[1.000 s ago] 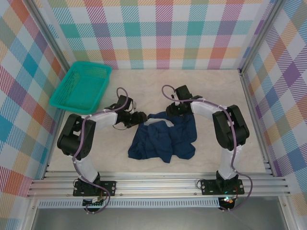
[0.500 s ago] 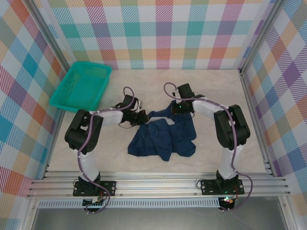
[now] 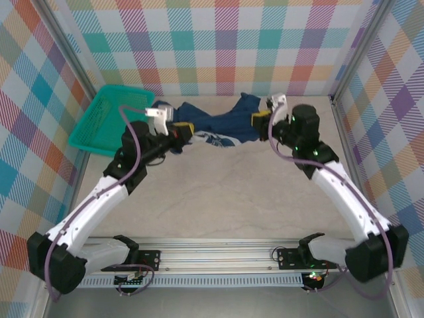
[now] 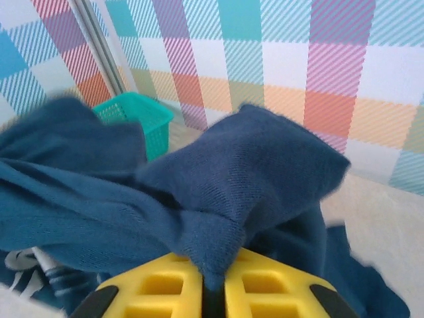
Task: Fold the inside-out t-shirt
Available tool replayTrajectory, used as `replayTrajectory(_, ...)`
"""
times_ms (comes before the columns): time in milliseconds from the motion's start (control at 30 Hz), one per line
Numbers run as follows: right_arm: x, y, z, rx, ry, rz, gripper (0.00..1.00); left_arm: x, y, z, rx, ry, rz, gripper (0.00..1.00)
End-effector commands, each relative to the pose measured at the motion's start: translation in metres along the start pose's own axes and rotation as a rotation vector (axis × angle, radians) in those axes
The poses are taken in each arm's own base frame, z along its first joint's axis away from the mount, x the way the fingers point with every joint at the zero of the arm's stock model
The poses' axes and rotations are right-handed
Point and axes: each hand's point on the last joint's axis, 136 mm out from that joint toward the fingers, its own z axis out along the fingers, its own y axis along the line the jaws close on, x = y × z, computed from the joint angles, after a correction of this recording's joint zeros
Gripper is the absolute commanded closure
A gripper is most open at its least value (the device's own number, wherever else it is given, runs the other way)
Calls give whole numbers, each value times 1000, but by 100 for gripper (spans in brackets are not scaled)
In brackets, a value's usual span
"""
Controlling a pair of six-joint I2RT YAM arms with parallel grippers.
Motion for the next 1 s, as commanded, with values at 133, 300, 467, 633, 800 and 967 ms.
replayTrajectory(133,142,-17,-24,113,256,209,52,177,42,-18,-138,487,-126,40)
replayTrajectory(300,159,54,-5,-131,315,143,48,176,54,-23,-229,481,-105,35)
replayTrajectory(467,192,115,35,-290,399,-55,43,177,110,-46,-587,437,-151,34)
replayTrajectory(633,227,142,78,-341,497,-176,41,160,141,-78,-746,315,-237,30)
replayTrajectory(800,279,151,87,-288,667,-279,42,148,153,-95,-775,265,-301,30)
replayTrajectory(967,309,140,79,-227,777,-300,43,152,152,-93,-757,288,-312,30)
